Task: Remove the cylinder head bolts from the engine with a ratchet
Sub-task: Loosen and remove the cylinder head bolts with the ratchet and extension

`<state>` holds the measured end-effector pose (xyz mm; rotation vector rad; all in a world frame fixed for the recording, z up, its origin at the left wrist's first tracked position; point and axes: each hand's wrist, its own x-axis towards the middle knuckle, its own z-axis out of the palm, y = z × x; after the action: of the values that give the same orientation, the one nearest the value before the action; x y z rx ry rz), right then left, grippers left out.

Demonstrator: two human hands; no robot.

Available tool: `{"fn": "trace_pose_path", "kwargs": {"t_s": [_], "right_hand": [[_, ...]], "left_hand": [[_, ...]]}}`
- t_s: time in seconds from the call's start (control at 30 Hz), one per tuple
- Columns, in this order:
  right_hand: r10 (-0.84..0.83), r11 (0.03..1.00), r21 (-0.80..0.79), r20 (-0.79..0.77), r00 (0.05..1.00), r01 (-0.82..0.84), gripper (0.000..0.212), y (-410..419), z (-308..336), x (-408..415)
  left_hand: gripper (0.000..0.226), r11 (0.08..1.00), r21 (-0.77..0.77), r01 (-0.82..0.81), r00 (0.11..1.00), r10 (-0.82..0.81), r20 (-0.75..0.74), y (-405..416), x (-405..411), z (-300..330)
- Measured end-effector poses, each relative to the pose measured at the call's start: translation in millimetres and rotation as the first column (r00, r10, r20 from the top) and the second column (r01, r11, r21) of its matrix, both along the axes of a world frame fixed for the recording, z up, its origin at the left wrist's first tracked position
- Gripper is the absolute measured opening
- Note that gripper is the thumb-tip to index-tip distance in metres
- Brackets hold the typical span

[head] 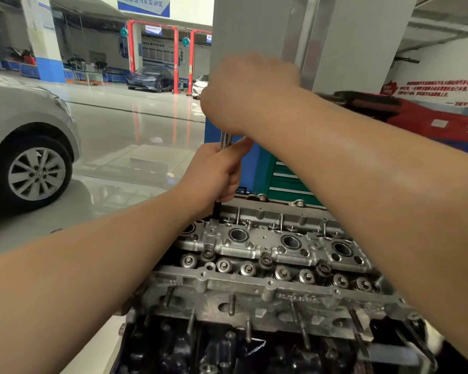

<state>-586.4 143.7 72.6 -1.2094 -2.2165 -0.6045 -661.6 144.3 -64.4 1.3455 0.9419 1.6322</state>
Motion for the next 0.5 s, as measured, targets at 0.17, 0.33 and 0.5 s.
{"fn": "trace_pose_path", "kwargs": {"t_s": [0.17,0.33,0.5], "right_hand": [[0.017,1.000,0.011,0.034,0.999,-0.018,0.023,3.0,2.0,7.2],[0.358,0.905,-0.254,0.017,0.934,-0.342,0.023,13.9,6.8,21.8],[0.428,0.885,-0.159,-0.095,0.899,-0.438,0.018,11.8,-5.6,9.2]], "left_hand": [[0.057,1.000,-0.009,-0.004,0.999,0.003,-0.039,-0.9,0.8,0.6],[0.056,0.999,-0.044,-0.021,0.999,0.020,-0.029,-5.8,3.2,5.2],[0.056,0.999,-0.003,-0.054,0.998,0.054,-0.018,-9.7,1.5,2.3]]}}
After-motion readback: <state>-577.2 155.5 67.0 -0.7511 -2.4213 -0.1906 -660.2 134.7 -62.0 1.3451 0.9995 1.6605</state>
